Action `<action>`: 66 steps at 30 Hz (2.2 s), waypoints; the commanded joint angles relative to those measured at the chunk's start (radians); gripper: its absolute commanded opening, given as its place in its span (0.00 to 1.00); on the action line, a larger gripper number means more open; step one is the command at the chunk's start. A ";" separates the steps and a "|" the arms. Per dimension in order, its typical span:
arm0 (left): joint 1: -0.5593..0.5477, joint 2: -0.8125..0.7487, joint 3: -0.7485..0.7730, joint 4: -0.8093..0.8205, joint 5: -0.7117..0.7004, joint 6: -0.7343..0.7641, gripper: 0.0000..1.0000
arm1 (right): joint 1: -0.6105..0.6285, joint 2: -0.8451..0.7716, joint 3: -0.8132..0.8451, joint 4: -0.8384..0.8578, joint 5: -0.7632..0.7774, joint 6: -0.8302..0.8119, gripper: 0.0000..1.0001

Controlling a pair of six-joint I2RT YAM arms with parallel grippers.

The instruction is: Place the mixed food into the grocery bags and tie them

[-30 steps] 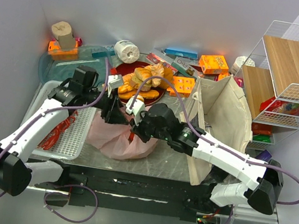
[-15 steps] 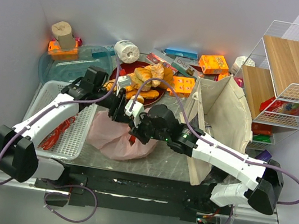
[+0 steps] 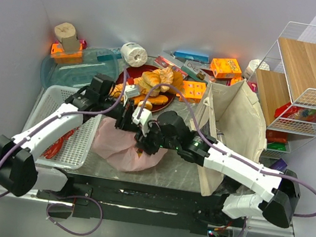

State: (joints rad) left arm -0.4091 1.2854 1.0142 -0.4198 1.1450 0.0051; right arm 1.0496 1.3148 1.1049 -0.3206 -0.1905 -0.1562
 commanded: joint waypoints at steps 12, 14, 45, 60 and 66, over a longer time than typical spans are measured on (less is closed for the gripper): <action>0.001 -0.107 -0.037 0.122 0.076 -0.042 0.01 | -0.105 -0.299 -0.060 0.031 -0.021 -0.020 0.92; 0.000 -0.110 -0.039 0.130 0.088 -0.047 0.01 | -0.125 -0.276 -0.065 0.046 -0.035 -0.031 0.93; 0.007 -0.153 -0.089 0.278 0.113 -0.137 0.01 | -0.155 -0.222 -0.218 0.164 0.166 0.077 0.31; -0.075 -0.208 -0.100 0.202 -0.264 -0.031 0.01 | -0.214 -0.284 -0.177 0.147 0.030 0.119 0.00; -0.194 -0.342 -0.190 0.326 -0.722 -0.062 0.01 | -0.214 -0.296 -0.154 0.120 -0.066 0.179 0.00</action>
State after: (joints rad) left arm -0.5503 1.0409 0.8757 -0.1741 0.7872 -0.0654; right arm 0.8497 1.0637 0.8925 -0.2028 -0.2119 -0.0326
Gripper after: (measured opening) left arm 0.036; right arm 0.009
